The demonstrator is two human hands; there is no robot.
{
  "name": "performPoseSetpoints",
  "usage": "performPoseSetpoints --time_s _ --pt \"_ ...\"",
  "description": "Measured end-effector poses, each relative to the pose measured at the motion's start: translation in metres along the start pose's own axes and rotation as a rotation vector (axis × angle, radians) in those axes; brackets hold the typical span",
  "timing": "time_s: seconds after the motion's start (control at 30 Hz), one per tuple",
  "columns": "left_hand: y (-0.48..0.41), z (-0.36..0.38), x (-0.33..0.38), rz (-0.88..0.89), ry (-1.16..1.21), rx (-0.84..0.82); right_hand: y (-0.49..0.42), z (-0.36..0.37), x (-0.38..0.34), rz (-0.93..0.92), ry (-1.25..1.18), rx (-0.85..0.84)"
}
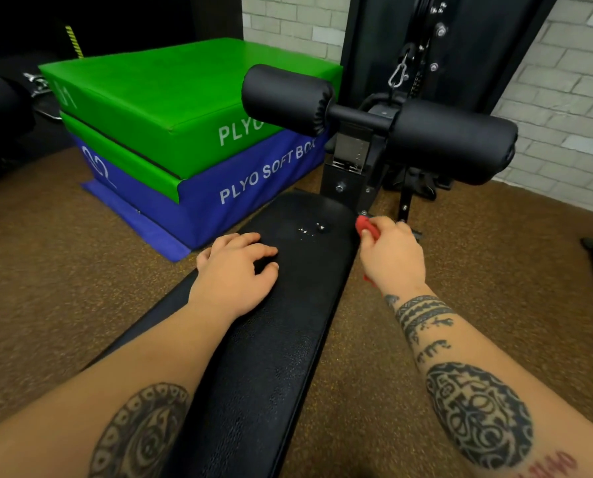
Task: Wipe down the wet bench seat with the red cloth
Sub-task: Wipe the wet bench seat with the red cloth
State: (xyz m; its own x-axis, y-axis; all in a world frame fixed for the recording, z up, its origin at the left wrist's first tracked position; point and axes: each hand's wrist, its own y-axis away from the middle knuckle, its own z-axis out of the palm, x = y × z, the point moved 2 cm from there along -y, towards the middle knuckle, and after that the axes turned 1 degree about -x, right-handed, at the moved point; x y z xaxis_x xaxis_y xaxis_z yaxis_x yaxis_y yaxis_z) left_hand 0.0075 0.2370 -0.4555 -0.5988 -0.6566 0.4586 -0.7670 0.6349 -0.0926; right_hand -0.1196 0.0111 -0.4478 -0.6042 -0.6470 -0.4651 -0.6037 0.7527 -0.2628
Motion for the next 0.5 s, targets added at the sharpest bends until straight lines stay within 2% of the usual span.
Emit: performPoseSetpoints --time_s 0.07,0.13,0.27,0.33,0.4,0.47,0.5 --pt "0.000 0.000 0.000 0.001 0.001 0.003 0.003 0.004 -0.009 -0.073 -0.061 -0.003" --pt "0.000 0.001 0.000 0.006 0.000 0.004 0.001 0.013 -0.009 -0.046 -0.104 -0.036" --pt "0.001 0.001 -0.001 0.010 0.003 0.017 -0.011 0.016 0.018 0.261 -0.246 -0.030" --pt "0.000 0.001 -0.002 0.009 0.010 0.021 -0.013 0.014 0.027 0.338 -0.348 0.000" --pt "0.000 0.002 -0.002 0.015 0.012 0.029 -0.013 0.011 0.022 0.268 -0.421 0.014" --pt "-0.001 0.002 -0.002 0.016 0.014 0.027 -0.015 0.017 0.012 0.200 -0.400 -0.047" --pt "-0.001 0.002 -0.002 0.017 0.013 0.024 -0.016 0.022 0.010 0.221 -0.363 -0.087"
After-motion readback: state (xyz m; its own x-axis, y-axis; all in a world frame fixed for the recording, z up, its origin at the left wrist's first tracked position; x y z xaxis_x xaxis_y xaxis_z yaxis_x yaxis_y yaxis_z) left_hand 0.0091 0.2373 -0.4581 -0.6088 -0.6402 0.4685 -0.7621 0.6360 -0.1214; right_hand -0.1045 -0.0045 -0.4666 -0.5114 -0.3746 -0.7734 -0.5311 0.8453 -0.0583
